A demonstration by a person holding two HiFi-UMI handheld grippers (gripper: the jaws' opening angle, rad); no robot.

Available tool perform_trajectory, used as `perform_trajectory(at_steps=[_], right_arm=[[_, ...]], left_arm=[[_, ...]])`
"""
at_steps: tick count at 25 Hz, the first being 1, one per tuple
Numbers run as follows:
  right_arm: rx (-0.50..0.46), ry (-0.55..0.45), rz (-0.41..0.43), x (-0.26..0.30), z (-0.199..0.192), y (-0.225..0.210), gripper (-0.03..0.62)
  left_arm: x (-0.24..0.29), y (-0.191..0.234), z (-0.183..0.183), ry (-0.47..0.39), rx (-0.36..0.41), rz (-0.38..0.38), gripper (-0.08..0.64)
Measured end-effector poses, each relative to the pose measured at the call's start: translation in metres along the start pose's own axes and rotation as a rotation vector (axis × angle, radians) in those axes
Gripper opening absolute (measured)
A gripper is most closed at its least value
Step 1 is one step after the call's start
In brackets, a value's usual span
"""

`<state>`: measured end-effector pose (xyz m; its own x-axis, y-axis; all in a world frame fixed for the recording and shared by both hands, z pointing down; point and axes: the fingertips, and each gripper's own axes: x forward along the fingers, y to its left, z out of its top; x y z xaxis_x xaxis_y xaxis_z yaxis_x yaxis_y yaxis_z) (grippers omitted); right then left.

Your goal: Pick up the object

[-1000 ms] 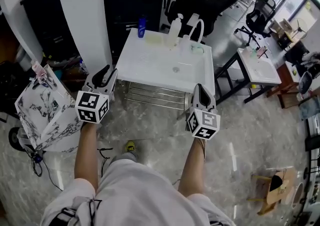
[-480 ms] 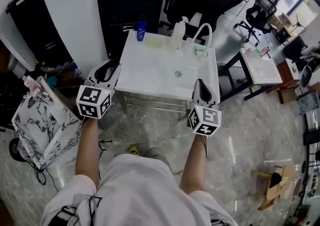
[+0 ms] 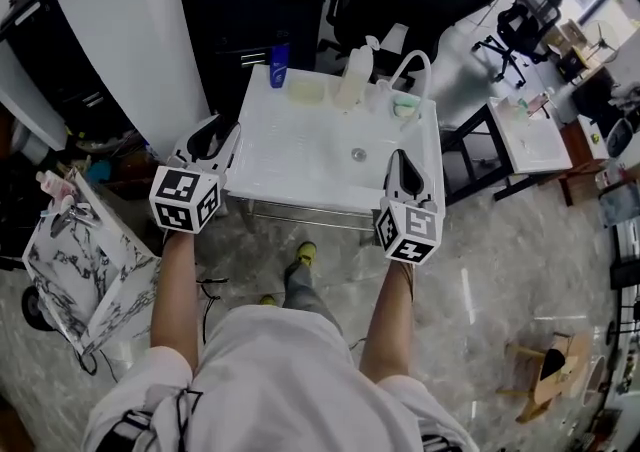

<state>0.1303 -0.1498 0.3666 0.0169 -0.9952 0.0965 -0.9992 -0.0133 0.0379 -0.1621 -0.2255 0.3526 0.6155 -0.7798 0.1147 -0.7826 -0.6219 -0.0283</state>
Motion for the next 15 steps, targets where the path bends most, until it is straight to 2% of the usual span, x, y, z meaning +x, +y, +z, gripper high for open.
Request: perform_trajectory(at_steps=[15], right_arm=[[0.046, 0.026, 0.050, 0.157, -0.017, -0.057, 0.009]], left_arm=[[0.140, 0.039, -0.013, 0.061, -0.007, 0.057, 0.114]])
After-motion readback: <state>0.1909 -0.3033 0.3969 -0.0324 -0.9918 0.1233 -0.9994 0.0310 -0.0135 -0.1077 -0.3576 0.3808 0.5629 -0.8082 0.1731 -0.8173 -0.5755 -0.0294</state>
